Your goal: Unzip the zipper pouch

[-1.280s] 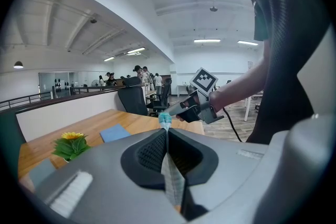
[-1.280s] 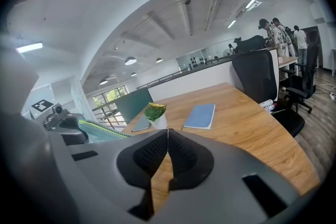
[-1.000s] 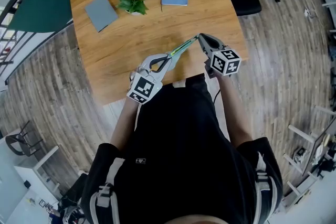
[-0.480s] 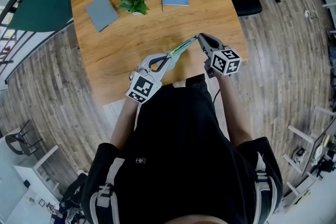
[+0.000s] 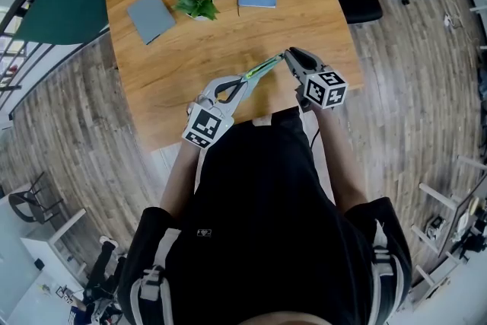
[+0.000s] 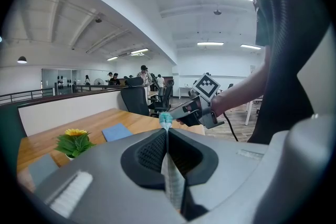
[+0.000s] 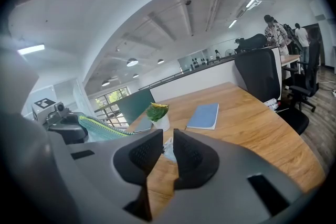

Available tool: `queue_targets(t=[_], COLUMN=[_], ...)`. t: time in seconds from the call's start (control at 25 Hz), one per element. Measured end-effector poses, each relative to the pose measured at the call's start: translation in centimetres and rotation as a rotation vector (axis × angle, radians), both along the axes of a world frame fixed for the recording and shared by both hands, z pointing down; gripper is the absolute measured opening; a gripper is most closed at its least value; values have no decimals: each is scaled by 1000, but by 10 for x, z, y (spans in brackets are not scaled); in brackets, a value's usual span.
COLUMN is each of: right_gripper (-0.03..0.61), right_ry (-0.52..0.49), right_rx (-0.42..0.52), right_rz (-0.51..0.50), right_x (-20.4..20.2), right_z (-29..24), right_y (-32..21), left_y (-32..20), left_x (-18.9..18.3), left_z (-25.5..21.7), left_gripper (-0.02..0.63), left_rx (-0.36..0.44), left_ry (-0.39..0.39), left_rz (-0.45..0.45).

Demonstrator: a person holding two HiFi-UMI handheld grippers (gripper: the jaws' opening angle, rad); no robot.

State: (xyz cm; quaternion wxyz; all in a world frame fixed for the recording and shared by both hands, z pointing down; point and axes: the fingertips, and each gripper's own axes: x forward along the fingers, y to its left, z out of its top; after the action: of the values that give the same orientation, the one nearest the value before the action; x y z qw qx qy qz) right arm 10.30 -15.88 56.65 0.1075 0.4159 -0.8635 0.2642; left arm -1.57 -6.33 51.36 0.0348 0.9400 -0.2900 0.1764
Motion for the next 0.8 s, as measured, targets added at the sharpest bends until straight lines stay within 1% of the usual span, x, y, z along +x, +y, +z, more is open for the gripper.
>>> queue_targets(t=[0.52,0.68,0.8], right_gripper=[71,66,41], right_ry=[-13,-20,-16], right_rx=[-3,-11,-12], right_rz=[18,10,-5], right_x=[12,13,13], right_z=[1,1,2], right_y=[4,8,13], left_y=[1,2,2], left_x=[-7,-8,-8], left_z=[8,9,10], left_gripper=[5,6,5], left_rx=[-14,-29,-40], left_ry=[-13,-4,2], left_rz=[-19,-27,-36])
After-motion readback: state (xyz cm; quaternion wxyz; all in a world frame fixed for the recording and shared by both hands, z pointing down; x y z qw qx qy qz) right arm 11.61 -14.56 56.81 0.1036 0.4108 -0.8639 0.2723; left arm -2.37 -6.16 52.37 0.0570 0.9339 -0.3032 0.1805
